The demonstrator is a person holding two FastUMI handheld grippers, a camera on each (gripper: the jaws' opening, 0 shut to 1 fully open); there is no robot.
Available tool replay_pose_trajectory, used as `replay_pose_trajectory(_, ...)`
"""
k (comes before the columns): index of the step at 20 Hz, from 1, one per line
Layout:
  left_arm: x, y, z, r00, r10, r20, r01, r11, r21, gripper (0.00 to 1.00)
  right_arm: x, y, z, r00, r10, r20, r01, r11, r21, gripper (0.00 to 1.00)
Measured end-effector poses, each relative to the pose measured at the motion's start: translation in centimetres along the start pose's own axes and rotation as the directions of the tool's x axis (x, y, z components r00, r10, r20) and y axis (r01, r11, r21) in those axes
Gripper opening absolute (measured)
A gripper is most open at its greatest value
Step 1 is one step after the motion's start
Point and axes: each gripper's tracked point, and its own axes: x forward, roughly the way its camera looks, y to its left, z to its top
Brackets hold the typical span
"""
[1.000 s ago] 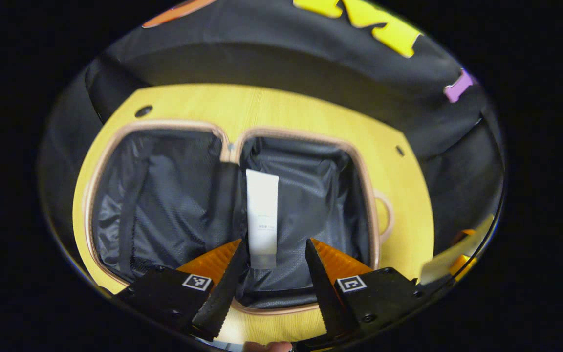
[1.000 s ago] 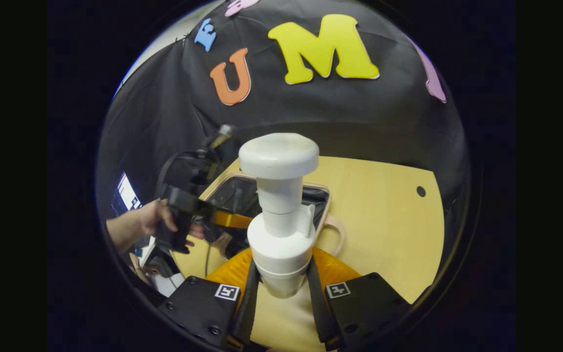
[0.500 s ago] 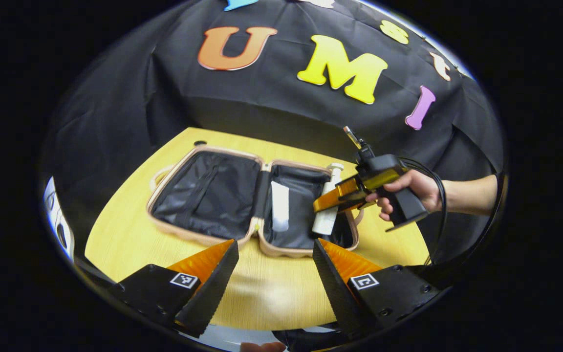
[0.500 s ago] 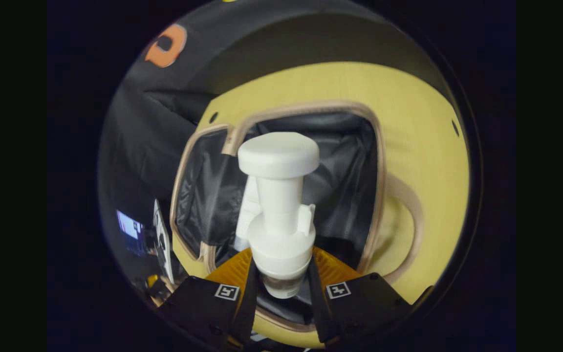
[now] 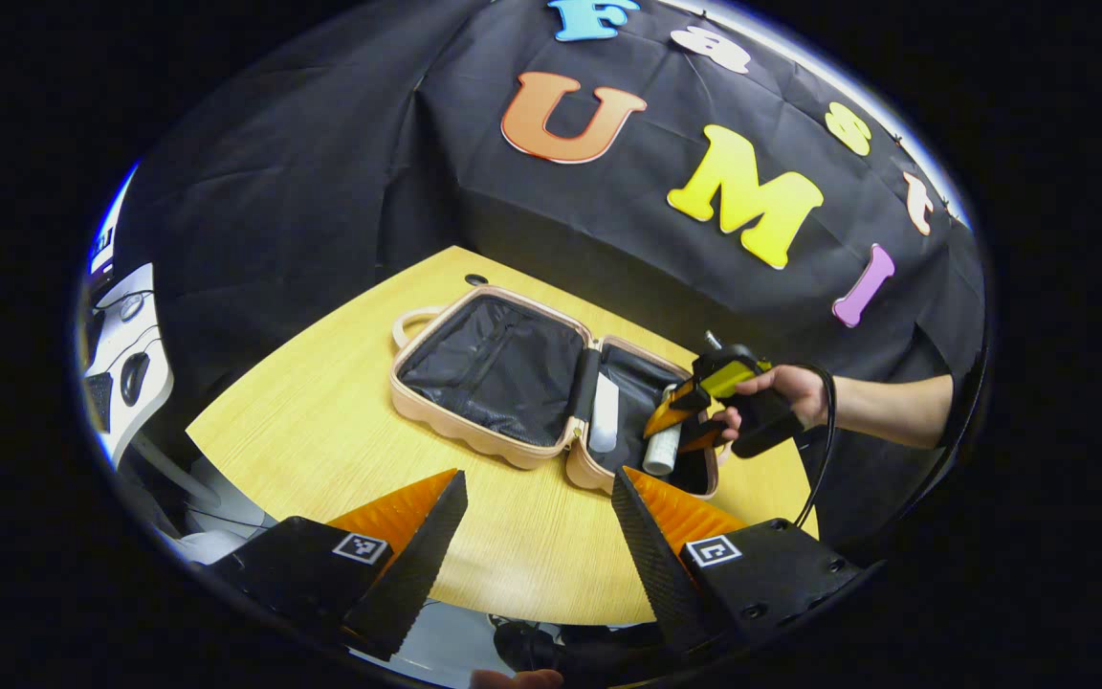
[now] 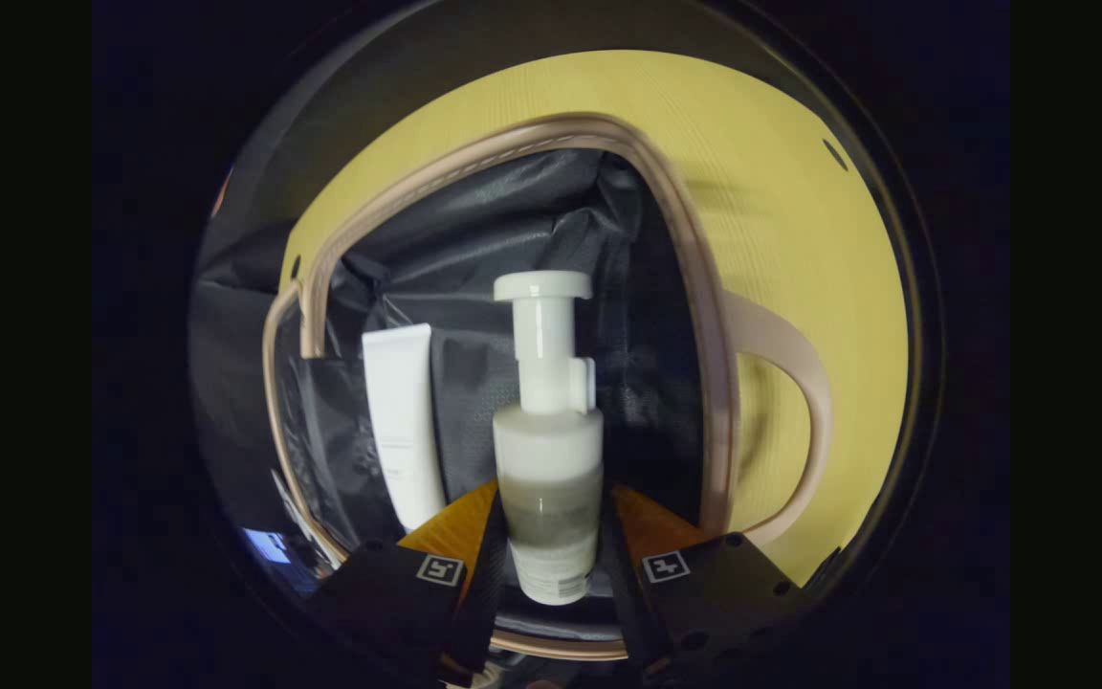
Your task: First open the suitcase, pack the skin care products into it, and then close the suitcase.
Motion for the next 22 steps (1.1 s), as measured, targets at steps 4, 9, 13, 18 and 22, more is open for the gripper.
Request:
replay_pose_trajectory(4, 0.2, 1.5, 0.7, 0.999, 0.039, 0.012, -0.039, 0.999, -0.031, 0.97, -1.0, 0.9, -0.5, 1.000, 0.022, 0.021, -0.023, 1.000, 0.001, 0.55)
replay_pose_trajectory(9, 1.5, 4.2, 3.6, 0.993, 0.039, 0.108, -0.033, 0.998, -0.060, 0.97, -5.6, 1.2, -1.3, 0.986, 0.099, 0.131, -0.095, 0.995, -0.034, 0.75)
replay_pose_trajectory(13, 4.1, 6.0, 6.7, 0.981, -0.037, 0.191, 0.066, 0.987, -0.147, 0.97, -12.2, 1.1, -4.3, 0.931, 0.271, 0.242, -0.239, 0.959, -0.154, 0.73)
replay_pose_trajectory(18, 11.8, 11.2, 9.7, 0.950, -0.153, 0.272, 0.241, 0.914, -0.328, 0.96, -22.2, 1.6, -7.9, 0.741, 0.503, 0.444, -0.236, 0.814, -0.531, 0.77)
replay_pose_trajectory(22, 17.8, 15.7, 9.5, 0.966, -0.160, 0.202, 0.238, 0.857, -0.457, 0.96, -27.5, 0.8, -11.7, 0.676, 0.571, 0.465, -0.234, 0.765, -0.600, 0.77)
